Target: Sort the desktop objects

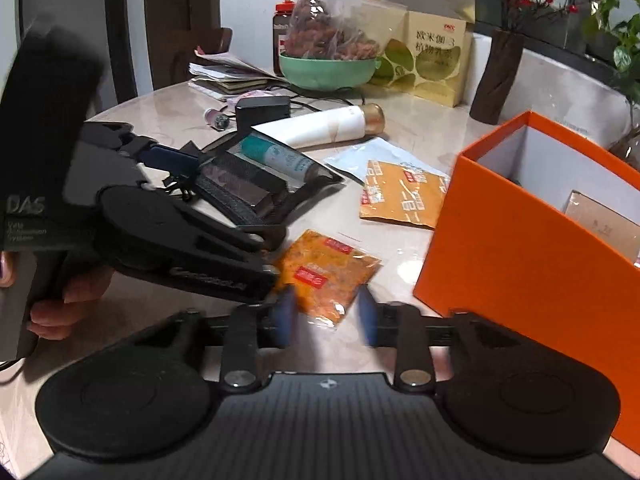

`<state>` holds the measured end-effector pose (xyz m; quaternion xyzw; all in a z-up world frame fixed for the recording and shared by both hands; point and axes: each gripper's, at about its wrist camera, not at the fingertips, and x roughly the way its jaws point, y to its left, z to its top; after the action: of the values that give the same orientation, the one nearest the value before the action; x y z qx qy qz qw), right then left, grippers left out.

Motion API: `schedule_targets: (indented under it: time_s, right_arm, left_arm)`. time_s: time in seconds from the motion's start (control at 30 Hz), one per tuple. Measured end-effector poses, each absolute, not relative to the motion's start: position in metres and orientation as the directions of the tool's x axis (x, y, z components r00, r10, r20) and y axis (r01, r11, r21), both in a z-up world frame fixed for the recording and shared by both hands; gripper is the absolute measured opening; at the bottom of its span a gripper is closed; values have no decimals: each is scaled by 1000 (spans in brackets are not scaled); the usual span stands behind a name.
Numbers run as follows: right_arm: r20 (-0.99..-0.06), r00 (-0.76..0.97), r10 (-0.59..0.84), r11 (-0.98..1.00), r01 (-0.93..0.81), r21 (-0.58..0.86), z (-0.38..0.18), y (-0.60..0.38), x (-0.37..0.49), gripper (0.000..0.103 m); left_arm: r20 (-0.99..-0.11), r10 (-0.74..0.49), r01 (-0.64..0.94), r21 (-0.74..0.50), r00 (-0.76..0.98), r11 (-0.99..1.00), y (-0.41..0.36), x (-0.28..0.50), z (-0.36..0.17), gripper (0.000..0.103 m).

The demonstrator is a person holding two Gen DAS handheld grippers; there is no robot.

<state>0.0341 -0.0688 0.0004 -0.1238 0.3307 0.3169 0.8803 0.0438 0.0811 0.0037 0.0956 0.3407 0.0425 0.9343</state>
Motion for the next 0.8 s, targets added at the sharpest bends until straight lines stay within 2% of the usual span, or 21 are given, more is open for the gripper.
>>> schedule_targets:
  time_s: [0.03, 0.1, 0.37, 0.47, 0.5, 0.53, 0.6, 0.7, 0.77, 0.8]
  right_arm:
    - [-652, 588, 479, 771, -637, -8, -1, -70, 37, 73]
    - [-654, 560, 509, 755, -655, 26, -3, -72, 43, 73]
    - [-608, 583, 539, 739, -673, 9, -8, -68, 44, 74]
    - [-609, 566, 556, 721, -693, 15, -7, -67, 45, 70]
    - [-613, 554, 564, 712, -702, 21, -6, -67, 46, 66]
    - [-614, 539, 576, 698, -715, 27, -5, -66, 46, 57]
    - [-625, 524, 579, 683, -730, 21, -3, -61, 43, 46]
    - [-631, 533, 564, 684, -729, -4, -2, -57, 40, 42]
    - [-628, 549, 551, 690, -723, -27, -2, -55, 38, 33]
    - [-626, 566, 537, 697, -715, -49, -2, -54, 36, 24]
  left_arm:
    - [-632, 146, -19, 204, 761, 979, 82, 45, 4, 103]
    - [-631, 145, -21, 201, 762, 979, 84, 46, 3, 103]
    - [-645, 114, -16, 155, 755, 988, 93, 47, 3, 103]
    - [-647, 113, -18, 152, 754, 988, 94, 47, 3, 103]
    - [-647, 116, -22, 151, 753, 988, 94, 48, 3, 103]
    - [-648, 118, -26, 149, 752, 988, 94, 48, 3, 103]
    - [-647, 123, -33, 149, 752, 988, 95, 48, 3, 103]
    - [-648, 125, -35, 149, 752, 988, 96, 48, 4, 103]
    - [-650, 118, -31, 144, 751, 989, 95, 48, 4, 103]
    - [-649, 112, -21, 147, 752, 989, 94, 47, 5, 103]
